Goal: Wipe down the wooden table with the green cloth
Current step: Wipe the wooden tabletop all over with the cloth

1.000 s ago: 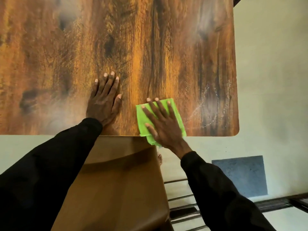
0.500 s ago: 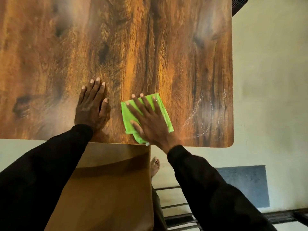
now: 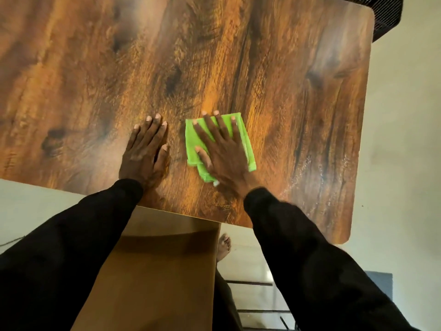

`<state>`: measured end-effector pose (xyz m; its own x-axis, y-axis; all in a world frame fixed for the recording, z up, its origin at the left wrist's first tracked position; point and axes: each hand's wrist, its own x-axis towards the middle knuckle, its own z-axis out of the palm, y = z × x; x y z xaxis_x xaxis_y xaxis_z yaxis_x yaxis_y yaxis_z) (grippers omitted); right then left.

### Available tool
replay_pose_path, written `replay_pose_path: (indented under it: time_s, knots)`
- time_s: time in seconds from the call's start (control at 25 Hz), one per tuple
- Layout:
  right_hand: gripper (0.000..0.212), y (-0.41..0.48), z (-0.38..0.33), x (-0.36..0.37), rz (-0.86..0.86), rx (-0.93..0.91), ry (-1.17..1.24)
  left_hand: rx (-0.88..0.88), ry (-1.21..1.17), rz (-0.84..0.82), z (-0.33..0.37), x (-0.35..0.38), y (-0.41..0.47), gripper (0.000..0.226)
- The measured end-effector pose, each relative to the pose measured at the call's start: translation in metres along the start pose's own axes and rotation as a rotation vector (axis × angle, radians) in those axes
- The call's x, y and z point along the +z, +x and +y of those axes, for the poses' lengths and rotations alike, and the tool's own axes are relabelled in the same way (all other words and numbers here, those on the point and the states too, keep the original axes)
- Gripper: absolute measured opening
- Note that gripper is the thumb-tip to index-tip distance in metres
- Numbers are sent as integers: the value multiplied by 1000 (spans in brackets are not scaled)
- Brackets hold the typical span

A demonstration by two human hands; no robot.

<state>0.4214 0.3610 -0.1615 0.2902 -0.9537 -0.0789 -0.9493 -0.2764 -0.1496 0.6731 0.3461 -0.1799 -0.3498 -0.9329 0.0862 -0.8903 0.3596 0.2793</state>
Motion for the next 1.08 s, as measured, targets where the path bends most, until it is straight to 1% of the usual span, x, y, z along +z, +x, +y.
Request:
replay_pose_path:
  time_s: [0.08,0.16,0.2,0.24,0.32,0.36,0.44,0.48,0.56,0.68,0.8,0.88,0.92,1.08]
  knots:
    - [67,-42,-4,8,-37,-138,8,-7,0,4,-1,0,0,58]
    - [67,-72,12,10,-56,-178,-19,-10,2,3,-1,0,1,57]
    - [66,-75,25,8,-48,-140,-28,-10,9,2,-1,0,0,57]
    - [66,-69,38,5,-29,-63,-32,-10,17,2,-1,1,0,57]
    - [66,-34,53,-4,16,140,-17,-11,20,2,-1,1,0,57]
    - [66,-10,53,-10,36,222,-5,-10,19,2,-2,1,-1,57]
    - [66,32,37,-14,67,289,4,1,16,6,-2,1,-2,56]
    - [66,44,26,-12,66,273,5,2,12,14,-2,2,-2,56]
    - [67,43,4,-5,48,164,4,4,-1,33,-3,3,-2,55]
    - [67,-12,-20,9,18,19,17,9,-15,45,-2,3,-2,55]
    - [68,-84,-34,16,-22,-10,22,-2,-29,48,-1,0,-1,55]
    - [67,-113,-34,18,-54,-6,24,-2,-40,44,-2,-1,-2,55]
    - [67,-112,-29,16,-47,13,23,-1,-49,48,-1,-3,-2,54]
    - [66,-39,-26,2,34,215,7,-12,-100,38,2,-10,-3,52]
